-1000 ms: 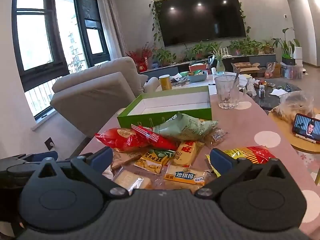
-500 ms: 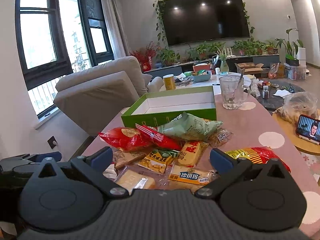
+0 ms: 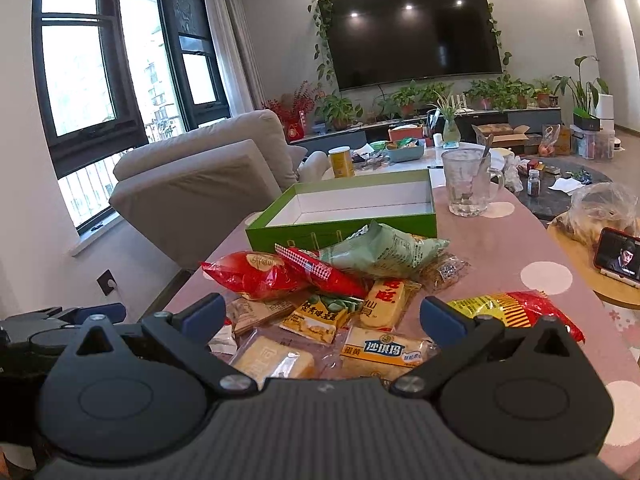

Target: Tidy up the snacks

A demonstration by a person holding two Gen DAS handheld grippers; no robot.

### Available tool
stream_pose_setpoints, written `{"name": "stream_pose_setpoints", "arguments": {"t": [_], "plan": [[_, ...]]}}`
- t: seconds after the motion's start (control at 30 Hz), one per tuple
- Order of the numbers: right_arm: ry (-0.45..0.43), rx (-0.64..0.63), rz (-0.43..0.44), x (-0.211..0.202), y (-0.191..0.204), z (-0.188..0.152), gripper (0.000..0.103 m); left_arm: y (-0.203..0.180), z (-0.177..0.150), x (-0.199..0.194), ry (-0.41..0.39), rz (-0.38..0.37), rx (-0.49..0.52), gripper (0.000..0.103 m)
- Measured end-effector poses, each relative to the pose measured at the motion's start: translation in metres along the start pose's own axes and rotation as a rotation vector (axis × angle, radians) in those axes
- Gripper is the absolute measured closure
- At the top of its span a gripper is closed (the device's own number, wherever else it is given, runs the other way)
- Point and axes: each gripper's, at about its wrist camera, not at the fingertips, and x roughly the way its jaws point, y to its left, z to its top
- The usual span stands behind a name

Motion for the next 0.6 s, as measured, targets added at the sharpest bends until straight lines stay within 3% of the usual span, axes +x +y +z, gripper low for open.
{"name": "stream_pose_setpoints", "arguments": {"t": [0.6], "plan": [[0.012, -0.003, 0.001, 0.0027, 0.0033, -0.0013, 0.024, 0.0033, -0.0034, 0.0023, 0.008, 0.009, -0.007, 0.004]]}}
